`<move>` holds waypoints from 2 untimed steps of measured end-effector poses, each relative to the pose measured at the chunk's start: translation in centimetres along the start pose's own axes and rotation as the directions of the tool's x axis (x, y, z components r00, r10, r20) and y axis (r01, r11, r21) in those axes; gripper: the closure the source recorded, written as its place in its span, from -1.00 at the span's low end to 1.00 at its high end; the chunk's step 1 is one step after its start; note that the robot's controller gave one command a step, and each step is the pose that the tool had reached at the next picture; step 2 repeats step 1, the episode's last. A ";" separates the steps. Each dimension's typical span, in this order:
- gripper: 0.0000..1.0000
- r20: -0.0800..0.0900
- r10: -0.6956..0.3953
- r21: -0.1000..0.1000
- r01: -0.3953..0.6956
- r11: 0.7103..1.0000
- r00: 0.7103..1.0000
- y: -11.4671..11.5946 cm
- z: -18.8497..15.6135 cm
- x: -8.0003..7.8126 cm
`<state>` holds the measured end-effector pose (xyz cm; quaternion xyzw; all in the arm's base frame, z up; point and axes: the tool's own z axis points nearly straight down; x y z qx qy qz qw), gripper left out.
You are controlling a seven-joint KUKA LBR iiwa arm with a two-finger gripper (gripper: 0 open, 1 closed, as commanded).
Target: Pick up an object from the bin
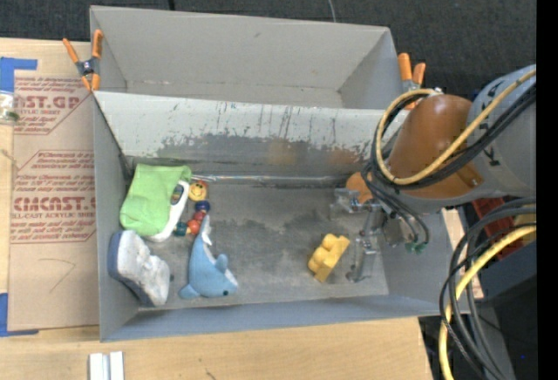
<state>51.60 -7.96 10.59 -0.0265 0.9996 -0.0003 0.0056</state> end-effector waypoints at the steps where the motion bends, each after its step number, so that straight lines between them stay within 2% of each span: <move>1: -1.00 -0.006 -0.246 -0.004 0.246 0.969 0.969 1.1 1.2 0.5; 2: -1.00 -0.006 -0.246 -0.004 0.246 0.969 0.969 1.1 1.2 0.5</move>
Offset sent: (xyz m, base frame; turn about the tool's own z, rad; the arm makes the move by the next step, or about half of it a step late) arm -0.0057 0.0507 -0.0359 -0.0658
